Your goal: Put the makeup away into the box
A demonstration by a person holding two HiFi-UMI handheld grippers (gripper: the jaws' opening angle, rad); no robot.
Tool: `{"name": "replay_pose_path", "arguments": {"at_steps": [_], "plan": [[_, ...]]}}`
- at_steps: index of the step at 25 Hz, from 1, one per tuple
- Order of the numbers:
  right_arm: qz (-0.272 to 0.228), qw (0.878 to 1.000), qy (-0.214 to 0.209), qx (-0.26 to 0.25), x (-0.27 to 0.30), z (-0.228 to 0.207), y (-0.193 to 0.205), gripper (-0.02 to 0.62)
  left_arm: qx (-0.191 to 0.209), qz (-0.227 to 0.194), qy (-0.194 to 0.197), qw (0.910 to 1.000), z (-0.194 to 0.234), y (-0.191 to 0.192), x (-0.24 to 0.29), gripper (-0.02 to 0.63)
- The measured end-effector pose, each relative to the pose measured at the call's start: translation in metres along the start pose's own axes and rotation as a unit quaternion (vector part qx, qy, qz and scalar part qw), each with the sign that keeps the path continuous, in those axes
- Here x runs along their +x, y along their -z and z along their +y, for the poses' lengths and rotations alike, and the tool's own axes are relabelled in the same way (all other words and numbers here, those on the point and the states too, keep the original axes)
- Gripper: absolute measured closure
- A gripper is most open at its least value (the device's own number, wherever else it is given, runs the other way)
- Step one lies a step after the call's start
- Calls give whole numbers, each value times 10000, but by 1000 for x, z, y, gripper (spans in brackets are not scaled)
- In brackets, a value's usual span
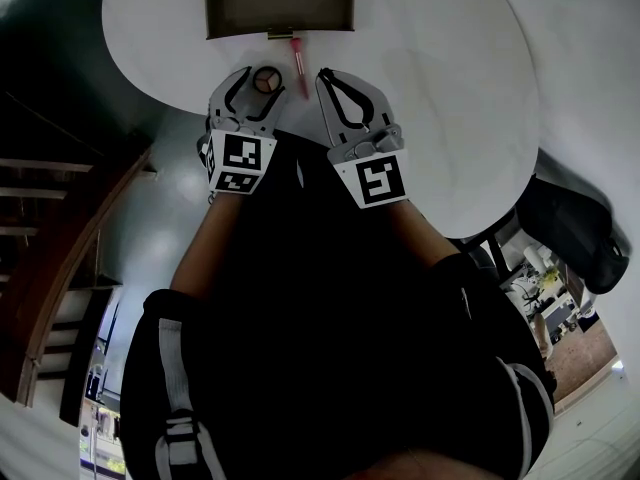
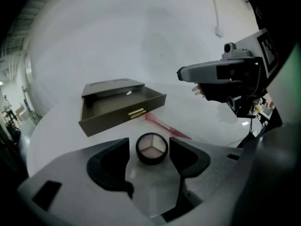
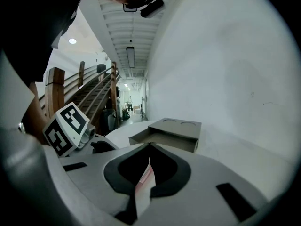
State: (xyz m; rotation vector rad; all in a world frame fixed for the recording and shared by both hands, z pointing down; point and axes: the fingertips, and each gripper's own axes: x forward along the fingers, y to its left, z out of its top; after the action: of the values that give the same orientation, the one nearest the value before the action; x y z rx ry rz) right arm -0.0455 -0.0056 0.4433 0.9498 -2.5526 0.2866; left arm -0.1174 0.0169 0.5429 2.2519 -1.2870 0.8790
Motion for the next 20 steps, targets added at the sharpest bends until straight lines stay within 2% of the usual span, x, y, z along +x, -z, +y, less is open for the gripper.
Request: {"name": "replay_pose_path", "arguments": {"at_steps": [4, 7, 10, 20], "plan": [[24, 10000, 11, 29, 1, 0, 2, 572, 65, 141, 89, 9998, -1, 2, 4, 341], [35, 10000, 21, 27, 2, 0, 2, 572, 89, 210, 177, 9996, -2, 3, 5, 390], [42, 10000, 38, 35, 2, -2, 3, 572, 116, 236, 178, 9995, -2, 2, 5, 391], [5, 9999, 86, 55, 7, -8, 1, 572, 119, -133, 66, 9998, 7, -32, -8, 391]]}}
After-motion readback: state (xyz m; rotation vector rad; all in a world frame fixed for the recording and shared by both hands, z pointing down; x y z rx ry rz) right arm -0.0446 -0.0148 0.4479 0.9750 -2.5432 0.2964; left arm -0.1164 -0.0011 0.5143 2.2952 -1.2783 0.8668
